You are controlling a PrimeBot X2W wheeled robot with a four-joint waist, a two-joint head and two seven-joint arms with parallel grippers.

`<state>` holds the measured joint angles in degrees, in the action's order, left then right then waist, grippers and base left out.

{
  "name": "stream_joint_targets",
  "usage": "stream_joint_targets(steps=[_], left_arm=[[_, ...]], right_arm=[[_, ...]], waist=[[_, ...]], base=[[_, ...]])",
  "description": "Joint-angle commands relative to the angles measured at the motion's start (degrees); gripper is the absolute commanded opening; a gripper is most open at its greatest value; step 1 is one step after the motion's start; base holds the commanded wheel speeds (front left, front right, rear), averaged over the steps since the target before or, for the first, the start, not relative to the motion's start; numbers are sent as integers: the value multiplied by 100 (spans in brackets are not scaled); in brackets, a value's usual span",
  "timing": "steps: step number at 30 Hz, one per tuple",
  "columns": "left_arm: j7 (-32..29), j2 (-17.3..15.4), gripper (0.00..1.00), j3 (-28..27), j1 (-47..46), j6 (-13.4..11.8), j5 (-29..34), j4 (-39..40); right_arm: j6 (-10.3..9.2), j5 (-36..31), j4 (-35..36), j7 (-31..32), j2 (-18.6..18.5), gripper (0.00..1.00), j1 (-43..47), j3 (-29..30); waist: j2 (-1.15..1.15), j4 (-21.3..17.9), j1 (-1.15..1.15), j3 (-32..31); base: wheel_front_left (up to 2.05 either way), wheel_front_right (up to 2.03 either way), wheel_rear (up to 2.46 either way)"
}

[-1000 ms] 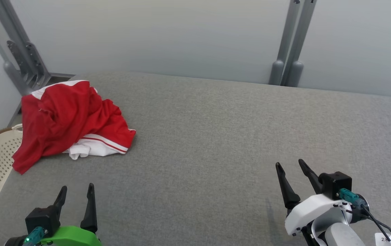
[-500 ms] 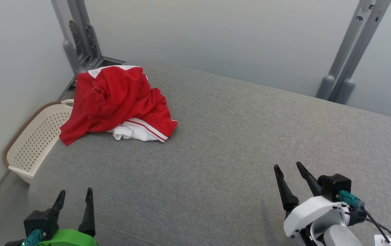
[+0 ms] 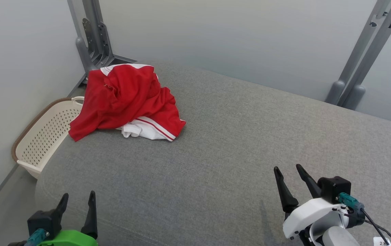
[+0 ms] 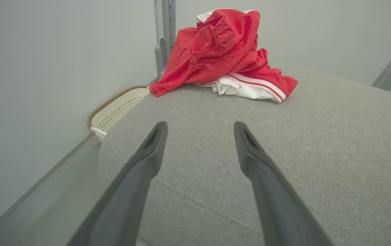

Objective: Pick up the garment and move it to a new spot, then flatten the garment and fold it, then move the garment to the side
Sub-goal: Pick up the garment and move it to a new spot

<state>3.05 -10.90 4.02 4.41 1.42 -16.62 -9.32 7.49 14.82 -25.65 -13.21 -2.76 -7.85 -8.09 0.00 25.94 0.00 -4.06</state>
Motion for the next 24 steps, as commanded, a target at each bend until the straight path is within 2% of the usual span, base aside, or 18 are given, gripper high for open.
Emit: stream_joint_targets(steps=[1, 5, 7, 16, 20, 24], left_arm=[[-56, -49, 100, 46, -48, 48, -17, -12], [-327, -128, 100, 70, -365, 109, -76, -128], [-659, -73, 100, 78, -565, 156, -259, -289], [-2149, -350, 100, -36, -2619, 211, -689, -1263], [-2998, -331, 100, -77, -3537, 6, -864, -1771], [-3410, -421, 100, -147, -4295, -223, -888, -2109]], right_arm=[[0, 17, -18, -28, -22, 100, -69, -1], [0, -29, -20, -19, -22, 100, -81, -40], [0, -73, 13, 23, -23, 100, -64, -41], [0, -444, 455, 420, -22, 100, -245, -176], [0, -751, 794, 688, -24, 100, -367, -272], [0, -1002, 1128, 976, -26, 100, -451, -431]], waist=[[0, -20, 0, -2], [0, -74, 0, 21], [0, -83, 0, 55], [0, -324, 0, 707], [0, -490, 0, 1190], [0, -741, 0, 1624]], base=[[0, 0, 0], [0, 0, 0], [0, 0, 0], [0, 0, 0], [0, 0, 0], [0, 0, 0]])
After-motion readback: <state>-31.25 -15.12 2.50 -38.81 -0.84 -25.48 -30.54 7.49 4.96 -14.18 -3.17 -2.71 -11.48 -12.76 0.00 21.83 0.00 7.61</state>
